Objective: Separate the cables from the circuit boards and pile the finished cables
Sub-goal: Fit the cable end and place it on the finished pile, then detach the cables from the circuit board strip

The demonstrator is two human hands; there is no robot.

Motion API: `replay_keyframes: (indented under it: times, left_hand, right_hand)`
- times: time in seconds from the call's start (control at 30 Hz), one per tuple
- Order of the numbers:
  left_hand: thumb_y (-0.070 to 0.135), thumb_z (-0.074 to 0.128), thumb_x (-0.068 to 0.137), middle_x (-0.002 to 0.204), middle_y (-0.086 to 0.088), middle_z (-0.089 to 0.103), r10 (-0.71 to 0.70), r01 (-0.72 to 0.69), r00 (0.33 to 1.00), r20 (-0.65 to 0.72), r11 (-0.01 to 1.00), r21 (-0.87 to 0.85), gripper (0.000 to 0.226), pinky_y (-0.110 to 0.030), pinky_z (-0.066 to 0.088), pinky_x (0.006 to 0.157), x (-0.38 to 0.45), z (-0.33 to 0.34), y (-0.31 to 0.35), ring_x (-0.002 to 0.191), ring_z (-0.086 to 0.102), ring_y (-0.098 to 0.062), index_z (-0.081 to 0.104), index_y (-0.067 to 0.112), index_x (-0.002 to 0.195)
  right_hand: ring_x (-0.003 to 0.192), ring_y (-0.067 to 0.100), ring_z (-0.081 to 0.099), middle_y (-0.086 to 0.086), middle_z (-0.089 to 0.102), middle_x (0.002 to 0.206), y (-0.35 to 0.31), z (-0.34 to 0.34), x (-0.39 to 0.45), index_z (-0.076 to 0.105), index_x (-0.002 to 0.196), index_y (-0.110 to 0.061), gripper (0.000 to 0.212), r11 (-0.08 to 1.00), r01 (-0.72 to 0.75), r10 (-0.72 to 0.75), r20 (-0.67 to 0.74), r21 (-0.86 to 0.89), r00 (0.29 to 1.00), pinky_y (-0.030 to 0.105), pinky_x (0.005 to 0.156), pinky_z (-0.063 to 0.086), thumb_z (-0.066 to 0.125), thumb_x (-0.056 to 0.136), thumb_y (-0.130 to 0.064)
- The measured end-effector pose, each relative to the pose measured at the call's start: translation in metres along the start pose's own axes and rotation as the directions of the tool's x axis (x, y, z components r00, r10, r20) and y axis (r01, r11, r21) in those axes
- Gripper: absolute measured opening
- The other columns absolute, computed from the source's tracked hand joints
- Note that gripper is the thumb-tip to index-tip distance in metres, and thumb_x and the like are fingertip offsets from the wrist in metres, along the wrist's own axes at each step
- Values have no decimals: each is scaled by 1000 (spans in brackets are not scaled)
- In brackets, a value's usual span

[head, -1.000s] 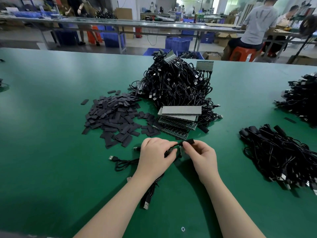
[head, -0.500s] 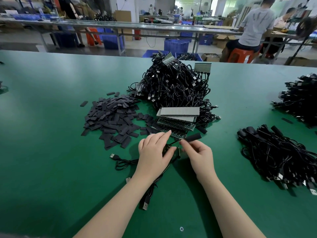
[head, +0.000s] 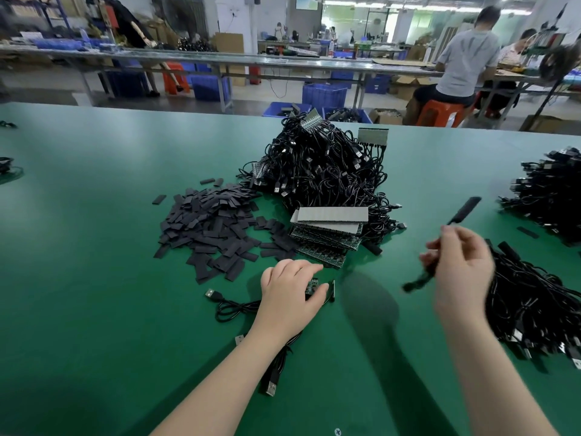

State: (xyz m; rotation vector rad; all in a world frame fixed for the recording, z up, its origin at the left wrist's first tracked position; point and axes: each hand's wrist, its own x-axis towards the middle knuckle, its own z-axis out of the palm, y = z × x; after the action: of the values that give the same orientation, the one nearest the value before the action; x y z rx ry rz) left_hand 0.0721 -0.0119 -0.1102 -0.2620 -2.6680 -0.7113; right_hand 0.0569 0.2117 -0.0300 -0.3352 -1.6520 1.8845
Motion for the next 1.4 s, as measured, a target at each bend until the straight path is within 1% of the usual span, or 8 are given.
replay_keyframes:
  times: [0.07,0.17,0.3,0.4,0.63,0.73,0.83,1.4]
  left_hand:
    - [51,49,93,123,21,54,2,-2,1000,31,1000,-6,35,-23,12,98,1,1,-1,122,37,-4,61,37,122]
    - [54,47,92,121,24,54,-2,2,997,82,1000,-1,35,-22,11,94,3,4,-3,120,38,-2,63,39,119]
    - [53,47,90,118,24,55,-9,7,993,121,1000,18,34,-22,10,90,4,6,-4,117,40,-2,64,40,117]
    - [50,48,90,123,24,53,-22,20,991,133,1000,19,33,-22,11,92,5,6,-4,118,40,-2,63,40,118]
    - [45,46,93,132,23,51,-36,31,986,166,999,31,33,-25,9,98,7,6,-4,125,37,-2,63,39,121]
    - [44,46,94,131,25,52,-36,30,983,180,999,38,32,-25,10,98,8,7,-4,124,37,-2,63,39,120]
    - [43,46,94,129,26,53,-31,21,981,189,998,57,31,-26,13,96,10,7,-5,122,38,-3,63,39,119]
    - [33,43,94,129,22,55,-41,42,981,191,999,-1,34,-29,30,99,13,8,-6,120,43,-6,59,34,124]
  right_hand:
    - [63,13,62,1,65,76,-13,-20,20,62,95,-21,9,916,111,-122,-4,-386,992,32,64,48,55,98,-26]
    - [81,34,61,11,69,87,-19,-48,46,65,103,-18,20,479,138,-185,54,-867,981,39,71,48,53,95,-32]
    - [88,41,60,21,65,97,-8,-63,62,67,110,-14,23,147,77,-50,71,-986,996,46,78,52,55,97,-29]
    - [109,43,56,24,62,115,5,-68,62,67,119,-13,32,25,65,-18,65,-998,998,47,90,44,61,95,-32]
    - [97,44,62,23,66,109,22,-27,15,72,107,-6,28,164,438,-269,387,-884,882,48,82,46,77,79,-10]
    - [101,35,64,11,66,113,38,5,-20,70,115,-14,31,323,580,-95,584,-748,806,41,82,51,74,85,-18]
    - [110,24,59,1,59,123,61,35,-45,63,126,-24,34,500,509,86,625,-700,776,34,86,50,64,93,-33]
    - [89,30,62,4,64,101,93,51,-60,76,105,-23,19,444,565,-81,597,-695,798,37,76,49,65,94,-34]
